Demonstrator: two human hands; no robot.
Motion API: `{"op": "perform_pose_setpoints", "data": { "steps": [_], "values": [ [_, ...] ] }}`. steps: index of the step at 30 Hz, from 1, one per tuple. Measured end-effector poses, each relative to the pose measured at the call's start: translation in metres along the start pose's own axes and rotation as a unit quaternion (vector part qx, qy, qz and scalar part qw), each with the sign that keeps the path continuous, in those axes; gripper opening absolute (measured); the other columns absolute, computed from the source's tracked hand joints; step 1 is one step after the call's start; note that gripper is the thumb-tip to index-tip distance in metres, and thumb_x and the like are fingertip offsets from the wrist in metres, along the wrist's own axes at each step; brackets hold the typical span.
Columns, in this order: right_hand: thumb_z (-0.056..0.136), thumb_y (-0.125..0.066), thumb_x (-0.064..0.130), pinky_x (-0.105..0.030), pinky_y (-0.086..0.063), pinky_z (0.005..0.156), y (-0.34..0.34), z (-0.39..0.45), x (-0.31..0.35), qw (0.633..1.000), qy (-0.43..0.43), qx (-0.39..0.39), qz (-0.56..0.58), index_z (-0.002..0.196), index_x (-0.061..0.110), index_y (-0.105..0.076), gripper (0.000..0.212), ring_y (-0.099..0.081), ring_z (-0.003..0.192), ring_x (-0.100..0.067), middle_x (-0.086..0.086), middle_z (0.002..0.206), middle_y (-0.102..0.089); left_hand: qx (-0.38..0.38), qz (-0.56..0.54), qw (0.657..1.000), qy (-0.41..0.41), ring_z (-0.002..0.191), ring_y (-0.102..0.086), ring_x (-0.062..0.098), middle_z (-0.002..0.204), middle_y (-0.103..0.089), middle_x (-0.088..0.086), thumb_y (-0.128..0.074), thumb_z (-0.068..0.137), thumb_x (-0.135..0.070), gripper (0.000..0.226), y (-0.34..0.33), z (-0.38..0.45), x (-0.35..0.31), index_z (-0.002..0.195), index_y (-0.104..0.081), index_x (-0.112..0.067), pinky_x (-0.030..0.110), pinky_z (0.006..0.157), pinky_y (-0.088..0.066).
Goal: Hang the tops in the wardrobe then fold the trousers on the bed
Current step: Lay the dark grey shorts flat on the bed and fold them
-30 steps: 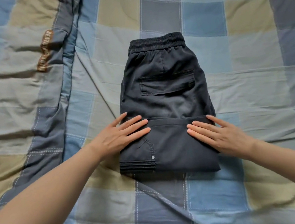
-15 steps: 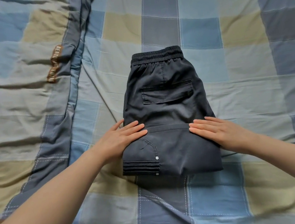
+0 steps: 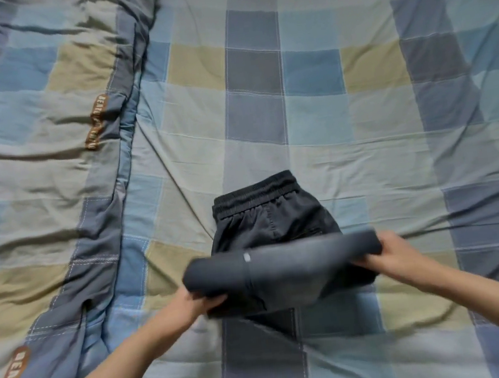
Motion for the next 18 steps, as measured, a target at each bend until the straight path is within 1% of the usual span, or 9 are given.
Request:
{"op": "perform_pose_setpoints", "data": {
  "steps": [2,4,5,7,9,12,15,17,18],
  "values": [
    [0.089,-0.065,0.011,-0.019,-0.042,0.06,0.014,0.031,0.008,0.998,-0.018,-0.063,0.022,0.073,0.013,-0.065,0.016,-0.052,0.064,0.001,0.009,0.067,-0.062,-0.056,-0.049,0.997,0.018,0.101,-0.069,0.019,0.102,-0.075,0.008,-0.079,0.068,-0.054,0.062,0.014,0.016,-0.004,0.107,-0.069,-0.007,0.03,0.079,-0.056],
    [0.093,-0.06,0.015,-0.014,-0.04,0.057,0.028,0.064,0.011,0.988,-0.046,-0.139,0.044,0.078,0.013,-0.063,0.015,-0.052,0.067,-0.004,0.005,0.071,-0.06,-0.151,-0.088,0.984,0.022,0.095,-0.07,0.02,0.103,-0.074,0.009,-0.064,0.09,-0.038,0.034,0.03,0.034,-0.01,0.105,-0.068,-0.008,0.028,0.075,-0.052],
    [0.095,-0.056,0.019,-0.012,-0.042,0.06,0.032,0.076,0.009,0.982,-0.066,-0.167,0.059,0.086,0.013,-0.064,0.013,-0.055,0.074,-0.007,0.004,0.078,-0.063,-0.21,-0.089,0.974,0.018,0.093,-0.068,0.019,0.1,-0.074,0.007,-0.058,0.095,-0.033,0.029,0.039,0.041,-0.013,0.104,-0.067,-0.008,0.028,0.073,-0.051],
    [0.099,-0.048,0.034,-0.016,-0.045,0.069,0.021,0.096,-0.005,0.976,-0.121,-0.152,0.094,0.1,0.012,-0.064,0.028,-0.059,0.086,-0.009,0.003,0.093,-0.065,-0.298,-0.071,0.952,-0.005,0.094,-0.063,0.018,0.098,-0.069,0.001,-0.054,0.099,-0.031,0.024,0.048,0.05,-0.023,0.103,-0.064,-0.01,0.028,0.074,-0.048],
    [0.097,-0.044,0.046,-0.026,-0.05,0.077,0.001,0.102,-0.021,0.977,-0.173,-0.1,0.08,0.103,0.01,-0.064,0.041,-0.062,0.089,-0.012,0.001,0.099,-0.067,-0.322,-0.061,0.944,-0.019,0.102,-0.06,0.018,0.106,-0.065,0.0,-0.055,0.098,-0.03,0.025,0.042,0.058,-0.03,0.115,-0.061,-0.013,0.029,0.084,-0.046],
    [0.097,-0.048,0.038,-0.037,-0.048,0.087,0.006,0.107,-0.022,0.974,-0.167,-0.147,-0.034,0.107,0.01,-0.064,0.034,-0.061,0.102,-0.028,-0.009,0.108,-0.067,-0.349,-0.055,0.935,-0.039,0.103,-0.058,0.016,0.11,-0.063,-0.002,-0.058,0.097,-0.028,0.028,0.038,0.058,-0.035,0.12,-0.061,-0.012,0.028,0.087,-0.042],
    [0.099,-0.045,0.03,-0.035,-0.042,0.079,0.022,0.106,-0.005,0.965,-0.12,-0.224,-0.06,0.104,0.007,-0.062,0.029,-0.058,0.099,-0.03,-0.011,0.106,-0.066,-0.379,-0.022,0.923,-0.064,0.091,-0.055,0.01,0.106,-0.058,0.001,-0.056,0.097,-0.032,0.02,0.044,0.055,-0.04,0.102,-0.063,-0.015,0.028,0.087,-0.041],
    [0.1,-0.043,0.03,-0.032,-0.034,0.072,0.029,0.104,-0.007,0.958,-0.125,-0.243,-0.088,0.095,0.008,-0.057,0.027,-0.055,0.092,-0.028,-0.008,0.097,-0.062,-0.389,0.015,0.919,-0.054,0.083,-0.052,0.015,0.099,-0.054,0.006,-0.055,0.097,-0.038,0.031,0.047,0.059,-0.037,0.086,-0.058,-0.009,0.029,0.08,-0.038],
    [0.099,-0.042,0.031,-0.032,-0.033,0.071,0.03,0.103,-0.011,0.954,-0.132,-0.249,-0.099,0.096,0.008,-0.055,0.027,-0.055,0.093,-0.029,-0.007,0.096,-0.06,-0.39,0.024,0.92,-0.039,0.086,-0.053,0.02,0.099,-0.056,0.007,-0.055,0.096,-0.041,0.035,0.049,0.062,-0.032,0.085,-0.056,-0.008,0.032,0.081,-0.039]
  ]
}}
Point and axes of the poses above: each hand's wrist, its own z-axis towards the middle knuckle, its own y-axis out of the back of the hand, x = y × z, the point moved 10 cm from there along z, towards the middle knuckle
